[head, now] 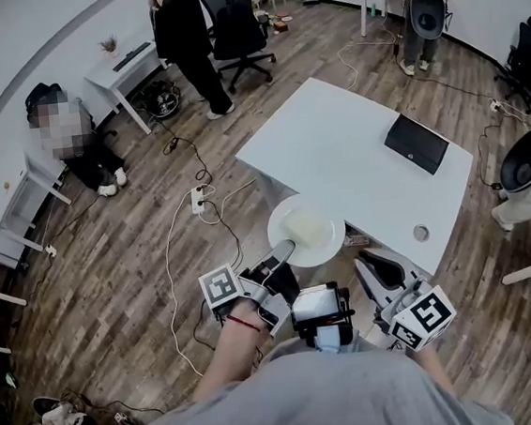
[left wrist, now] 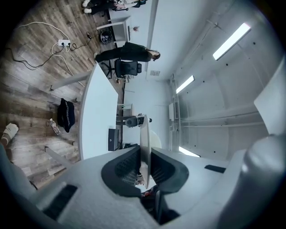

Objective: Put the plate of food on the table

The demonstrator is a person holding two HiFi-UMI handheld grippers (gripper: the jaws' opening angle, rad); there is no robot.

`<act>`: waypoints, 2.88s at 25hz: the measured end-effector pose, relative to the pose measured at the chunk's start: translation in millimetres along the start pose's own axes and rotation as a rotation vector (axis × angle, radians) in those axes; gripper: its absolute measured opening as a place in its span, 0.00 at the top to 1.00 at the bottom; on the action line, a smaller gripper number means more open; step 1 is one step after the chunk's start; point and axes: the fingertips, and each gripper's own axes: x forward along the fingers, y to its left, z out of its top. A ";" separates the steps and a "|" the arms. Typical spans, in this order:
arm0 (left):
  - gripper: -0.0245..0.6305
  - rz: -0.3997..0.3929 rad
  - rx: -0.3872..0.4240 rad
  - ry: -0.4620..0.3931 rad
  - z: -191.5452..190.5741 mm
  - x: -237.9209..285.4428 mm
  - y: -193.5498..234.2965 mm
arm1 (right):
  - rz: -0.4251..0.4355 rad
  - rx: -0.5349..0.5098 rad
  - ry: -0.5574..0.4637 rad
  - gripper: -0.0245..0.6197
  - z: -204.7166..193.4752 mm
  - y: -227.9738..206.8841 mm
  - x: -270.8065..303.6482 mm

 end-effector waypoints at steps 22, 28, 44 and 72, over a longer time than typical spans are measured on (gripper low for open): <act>0.90 0.010 0.004 0.046 138.0 90.4 21.8 | -0.057 -0.013 0.055 0.91 8.4 -87.3 130.3; 0.90 0.012 0.009 0.053 157.1 140.1 26.6 | -0.057 -0.005 0.061 0.91 14.5 -145.5 147.7; 0.91 0.018 0.013 0.105 195.2 237.5 46.7 | -0.041 -0.021 0.080 0.91 22.5 -244.6 179.6; 0.91 0.015 -0.027 0.431 242.5 292.8 174.1 | -0.093 0.035 0.166 0.91 -7.9 -258.7 226.4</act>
